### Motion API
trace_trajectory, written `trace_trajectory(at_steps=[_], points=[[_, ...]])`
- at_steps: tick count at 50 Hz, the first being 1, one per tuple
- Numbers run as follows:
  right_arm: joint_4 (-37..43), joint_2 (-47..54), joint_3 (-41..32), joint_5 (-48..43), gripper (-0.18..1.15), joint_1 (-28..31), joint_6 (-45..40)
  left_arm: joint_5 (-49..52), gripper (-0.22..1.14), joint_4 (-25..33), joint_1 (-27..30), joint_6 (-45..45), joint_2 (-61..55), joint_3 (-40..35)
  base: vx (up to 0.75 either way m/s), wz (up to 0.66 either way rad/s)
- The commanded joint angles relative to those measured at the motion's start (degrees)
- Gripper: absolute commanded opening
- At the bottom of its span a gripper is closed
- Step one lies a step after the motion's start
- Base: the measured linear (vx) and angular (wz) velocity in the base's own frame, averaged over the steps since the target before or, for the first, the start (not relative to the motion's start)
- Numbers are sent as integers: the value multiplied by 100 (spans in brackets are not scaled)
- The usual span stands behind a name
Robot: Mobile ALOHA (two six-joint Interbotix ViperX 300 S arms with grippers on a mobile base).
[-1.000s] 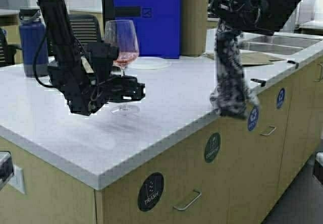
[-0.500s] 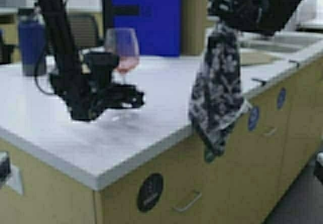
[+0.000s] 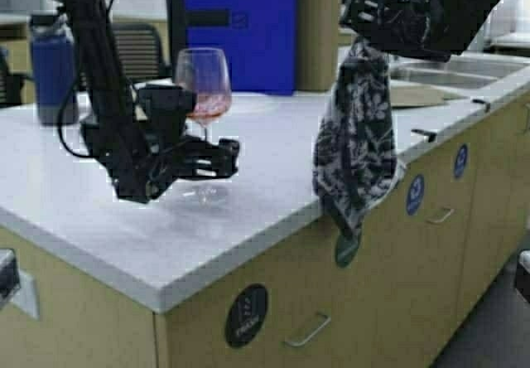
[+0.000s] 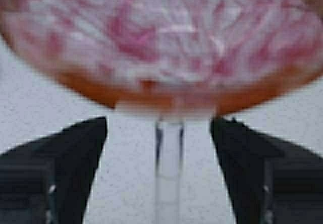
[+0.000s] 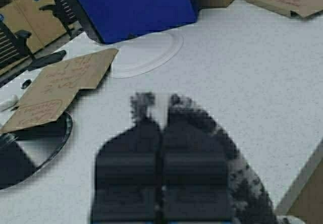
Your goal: Get the cloth and wipe up the spill under the wine glass
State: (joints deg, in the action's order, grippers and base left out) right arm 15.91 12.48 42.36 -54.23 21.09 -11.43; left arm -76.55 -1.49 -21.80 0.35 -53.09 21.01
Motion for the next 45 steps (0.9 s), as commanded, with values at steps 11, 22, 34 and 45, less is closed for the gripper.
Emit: trace_trajectory(at_steps=[11, 22, 34, 45], points=[[-105, -237, 62, -79, 6, 18, -18, -378, 96, 272, 35, 26, 185, 369, 0, 0], [-114, -255, 149, -79, 6, 18, -18, -1187, 96, 290, 35, -53, 281, 1213, 0, 0], [-123, -255, 316, -79, 6, 70, 0, -1978, 96, 237, 35, -88, 369, 2224, 0, 0], [-193, -272, 712, -79, 6, 299, 26, -2188, 96, 141, 9, -141, 492, 2936, 0, 0]])
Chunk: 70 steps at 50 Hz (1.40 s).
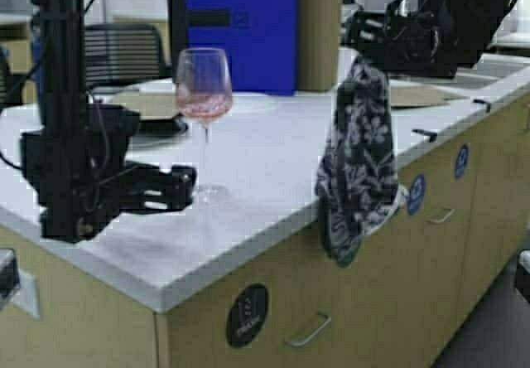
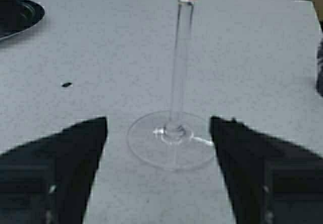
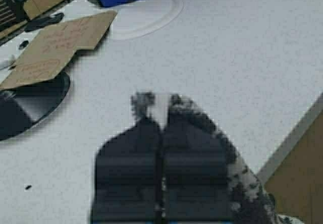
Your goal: Get the cloth and wipe up the spill under the wine glass
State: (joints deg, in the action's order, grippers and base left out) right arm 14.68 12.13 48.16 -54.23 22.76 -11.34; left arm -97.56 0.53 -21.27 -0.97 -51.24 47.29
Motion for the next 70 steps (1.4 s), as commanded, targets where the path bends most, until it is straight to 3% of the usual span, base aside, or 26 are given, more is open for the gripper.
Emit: trace_trajectory(at_steps=[1, 19, 38, 51, 70], points=[[-97, -255, 176, -70, 6, 149, 18, -88, 96, -88, -53, -9, 334, 360, 0, 0], [-431, -1020, 615, 1046, 6, 229, 35, 79, 96, -255, -237, -18, 1459, 1450, 0, 0], [-984, -2320, 308, 2804, 6, 220, 88, 1072, 96, -167, -237, -158, 3357, 1942, 0, 0], [-1055, -2997, 26, 3428, 6, 220, 176, 3015, 96, -132, -237, -167, 5256, 1749, 0, 0], [-1063, -3797, -765, 4403, 6, 220, 633, 6302, 96, -97, -237, -149, 7409, 519, 0, 0]])
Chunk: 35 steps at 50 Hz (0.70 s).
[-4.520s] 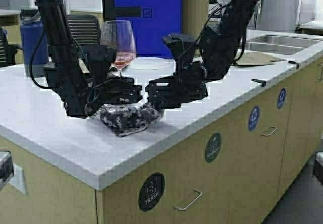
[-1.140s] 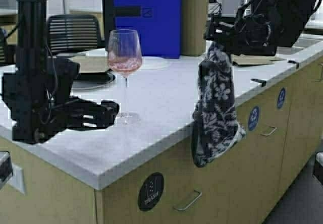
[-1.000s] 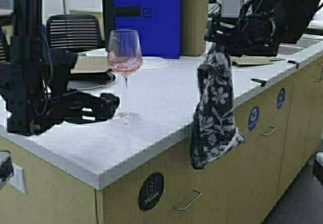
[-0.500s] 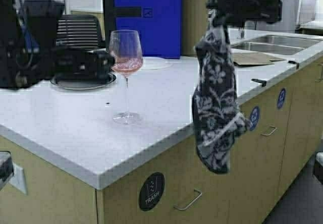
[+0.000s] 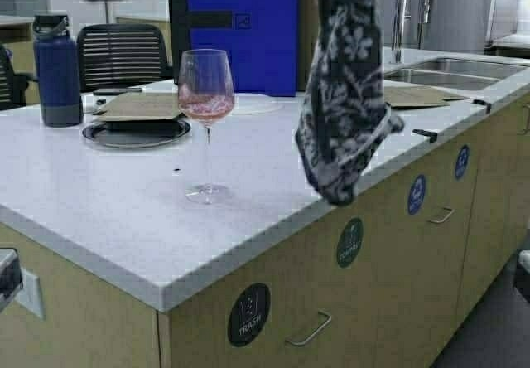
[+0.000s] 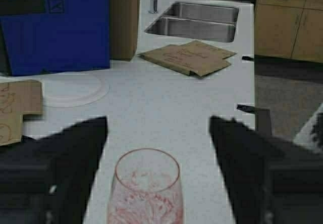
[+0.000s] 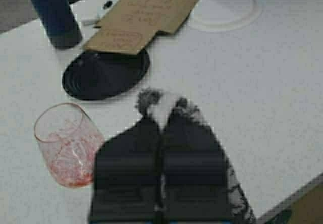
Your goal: Get the cloth and wipe up the spill under the wine glass
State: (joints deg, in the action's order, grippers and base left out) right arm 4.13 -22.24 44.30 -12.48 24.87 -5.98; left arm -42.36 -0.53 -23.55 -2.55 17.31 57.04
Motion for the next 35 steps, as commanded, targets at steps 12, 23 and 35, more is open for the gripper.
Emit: trace_trajectory(at_steps=[12, 23, 35], points=[[-9, -809, -729, 844, 6, 9, 378, 1881, 96, 9, -9, 9, 1310, -976, 0, 0], [-9, -1037, -721, 958, 6, 9, 404, 2004, 96, 9, -9, 0, 1600, -967, 0, 0], [-9, -1046, -659, 976, 6, 9, 404, 2013, 96, 9, -9, 0, 1600, -861, 0, 0]])
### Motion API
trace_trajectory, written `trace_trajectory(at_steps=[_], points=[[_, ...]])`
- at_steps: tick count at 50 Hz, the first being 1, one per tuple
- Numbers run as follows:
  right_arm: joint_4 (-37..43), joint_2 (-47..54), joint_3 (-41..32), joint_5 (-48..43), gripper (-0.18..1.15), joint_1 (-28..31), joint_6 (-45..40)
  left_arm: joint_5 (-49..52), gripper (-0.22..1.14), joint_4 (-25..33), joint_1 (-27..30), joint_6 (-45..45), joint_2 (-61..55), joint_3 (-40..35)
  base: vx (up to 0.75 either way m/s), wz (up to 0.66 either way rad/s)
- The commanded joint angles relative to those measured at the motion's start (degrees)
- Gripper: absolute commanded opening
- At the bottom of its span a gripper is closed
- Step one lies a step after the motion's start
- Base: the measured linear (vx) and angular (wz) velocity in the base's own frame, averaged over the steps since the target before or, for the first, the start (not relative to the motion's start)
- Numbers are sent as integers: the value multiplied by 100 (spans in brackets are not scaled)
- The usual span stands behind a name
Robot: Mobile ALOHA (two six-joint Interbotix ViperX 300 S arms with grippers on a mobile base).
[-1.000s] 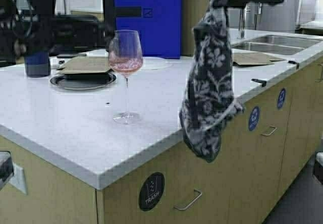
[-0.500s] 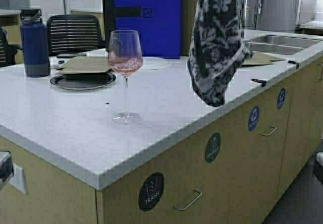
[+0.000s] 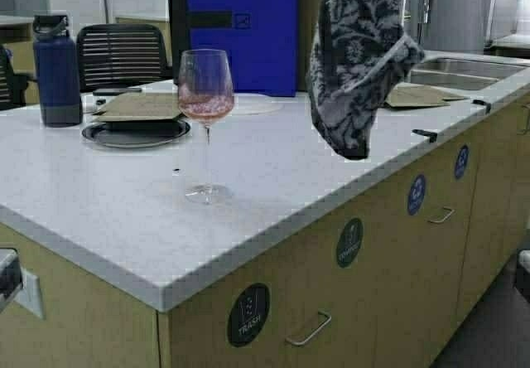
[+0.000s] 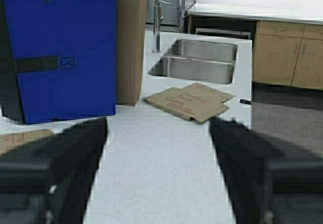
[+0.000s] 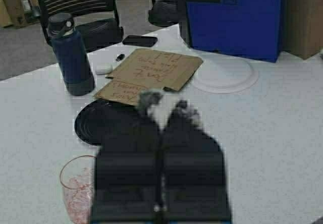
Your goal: Get the cloth and wipe up the spill under the wine glass
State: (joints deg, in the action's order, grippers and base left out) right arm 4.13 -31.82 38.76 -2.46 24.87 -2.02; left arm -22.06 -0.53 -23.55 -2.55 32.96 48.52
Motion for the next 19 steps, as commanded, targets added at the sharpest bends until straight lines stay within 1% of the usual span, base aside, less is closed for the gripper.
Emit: trace_trajectory(at_steps=[1, 19], points=[[-9, -88, -97, -26, 6, 9, 9, -26, 96, 9, -9, 0, 44, 0, 0, 0], [-9, -88, -26, -44, 6, 9, 9, -26, 96, 9, -9, -9, 44, 18, 0, 0]])
